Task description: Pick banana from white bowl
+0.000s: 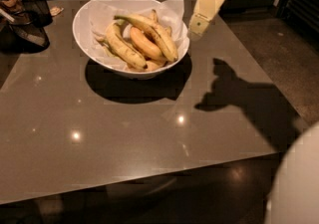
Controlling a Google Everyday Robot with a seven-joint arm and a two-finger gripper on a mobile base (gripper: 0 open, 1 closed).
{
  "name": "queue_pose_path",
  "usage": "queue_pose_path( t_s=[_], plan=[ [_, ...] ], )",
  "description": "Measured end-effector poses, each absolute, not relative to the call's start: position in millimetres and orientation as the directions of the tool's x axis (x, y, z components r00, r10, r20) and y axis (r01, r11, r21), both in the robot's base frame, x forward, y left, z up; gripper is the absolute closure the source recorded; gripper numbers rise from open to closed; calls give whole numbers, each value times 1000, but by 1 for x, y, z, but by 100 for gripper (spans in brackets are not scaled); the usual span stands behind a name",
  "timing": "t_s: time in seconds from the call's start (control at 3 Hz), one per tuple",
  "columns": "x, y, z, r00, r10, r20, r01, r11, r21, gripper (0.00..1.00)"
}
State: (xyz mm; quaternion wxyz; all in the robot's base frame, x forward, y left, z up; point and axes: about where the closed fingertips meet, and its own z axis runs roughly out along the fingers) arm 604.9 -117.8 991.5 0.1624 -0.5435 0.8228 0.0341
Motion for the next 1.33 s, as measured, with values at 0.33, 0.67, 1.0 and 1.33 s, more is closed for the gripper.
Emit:
queue_pose_path(
  t_s=[0.33,0.67,1.0,1.33],
  plan=[
    [615,-106,994,-337,-882,-329,-906,399,-143,0],
    [618,-92,1001,-306,-882,-360,-912,380,-156,0],
    [623,-73,1008,-268,-896,-355,-924,343,-167,0],
    [630,-53,1010,-238,-910,-341,-936,308,-170,7]
  ],
)
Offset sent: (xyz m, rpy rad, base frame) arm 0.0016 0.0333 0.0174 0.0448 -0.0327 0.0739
